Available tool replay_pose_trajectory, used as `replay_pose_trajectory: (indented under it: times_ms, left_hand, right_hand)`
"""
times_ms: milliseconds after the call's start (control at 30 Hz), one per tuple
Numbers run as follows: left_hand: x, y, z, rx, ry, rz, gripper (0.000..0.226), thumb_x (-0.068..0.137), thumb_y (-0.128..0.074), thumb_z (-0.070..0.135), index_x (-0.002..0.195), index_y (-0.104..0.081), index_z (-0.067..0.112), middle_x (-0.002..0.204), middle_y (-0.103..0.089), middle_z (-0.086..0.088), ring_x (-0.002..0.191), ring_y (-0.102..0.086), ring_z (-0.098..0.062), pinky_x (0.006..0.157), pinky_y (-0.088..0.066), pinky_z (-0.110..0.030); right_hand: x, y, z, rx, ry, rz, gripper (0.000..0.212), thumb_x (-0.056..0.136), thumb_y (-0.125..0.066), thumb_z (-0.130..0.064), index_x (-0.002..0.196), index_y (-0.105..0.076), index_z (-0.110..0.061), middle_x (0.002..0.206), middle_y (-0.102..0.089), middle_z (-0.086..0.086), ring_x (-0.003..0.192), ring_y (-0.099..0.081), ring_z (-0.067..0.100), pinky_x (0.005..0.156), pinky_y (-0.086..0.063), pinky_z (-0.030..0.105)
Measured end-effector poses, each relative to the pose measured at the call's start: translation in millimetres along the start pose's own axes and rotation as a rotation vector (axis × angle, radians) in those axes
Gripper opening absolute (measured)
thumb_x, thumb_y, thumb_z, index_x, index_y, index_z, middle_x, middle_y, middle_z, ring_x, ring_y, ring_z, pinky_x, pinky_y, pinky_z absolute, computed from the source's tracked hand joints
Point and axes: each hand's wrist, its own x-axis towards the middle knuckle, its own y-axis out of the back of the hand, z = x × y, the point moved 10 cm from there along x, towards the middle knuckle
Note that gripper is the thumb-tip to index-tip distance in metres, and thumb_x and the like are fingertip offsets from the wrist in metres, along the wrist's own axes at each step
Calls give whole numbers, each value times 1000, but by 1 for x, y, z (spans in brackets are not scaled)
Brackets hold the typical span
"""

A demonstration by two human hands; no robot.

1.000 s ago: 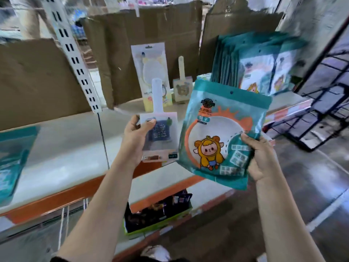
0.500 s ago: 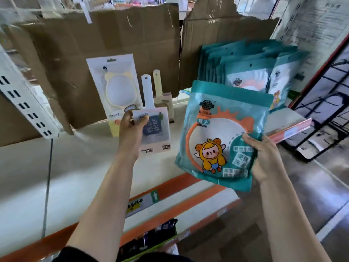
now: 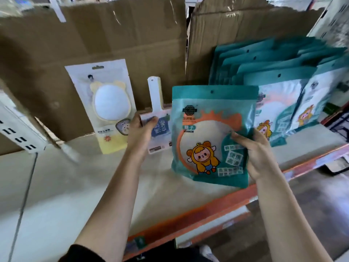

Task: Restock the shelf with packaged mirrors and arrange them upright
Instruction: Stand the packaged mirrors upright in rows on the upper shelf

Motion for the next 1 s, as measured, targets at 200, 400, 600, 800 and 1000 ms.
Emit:
replay_pose_trajectory:
  times_ms: [200,400,600,800,1000]
  left_hand:
    - [14,-11,-11,153,-3,-28,19,91,-57,15,108,-53,21,107,-59,2,99,-57,-18,83,-47,-29]
    - [24,-9,-5,449,-169,137,24,88,-53,6,109,-58,16,102,-62,3,92,-61,-18,70,-45,-21]
    - [32,-4,13,890,-335,333,33,83,-58,12,115,-62,16,120,-51,-14,113,-45,-35,89,-47,-47]
    - [25,-7,20,922,-315,390,36,80,-62,9,116,-59,8,122,-46,-22,108,-50,-40,76,-49,-44]
    - [27,-6,15,904,-252,353,38,81,-63,5,116,-50,12,124,-42,-17,109,-50,-38,77,-49,-45]
  right_hand:
    - [37,-26,-16,-45,51,-85,21,83,-60,4,90,-60,-16,70,-72,-7,64,-68,10,61,-58,26]
    - [61,-48,-25,-60,40,-230,22,82,-58,6,88,-60,-15,68,-71,-5,61,-68,12,55,-57,27]
    - [77,-62,-27,-97,42,-346,21,84,-59,3,90,-61,-17,73,-72,-5,68,-69,13,62,-58,28]
    - [81,-71,-28,-64,27,-428,25,58,-73,-20,82,-70,-26,75,-73,-4,70,-70,14,63,-58,29]
    - [80,-63,-25,-42,57,-371,23,73,-66,-4,90,-61,-18,72,-72,-6,66,-69,11,60,-57,26]
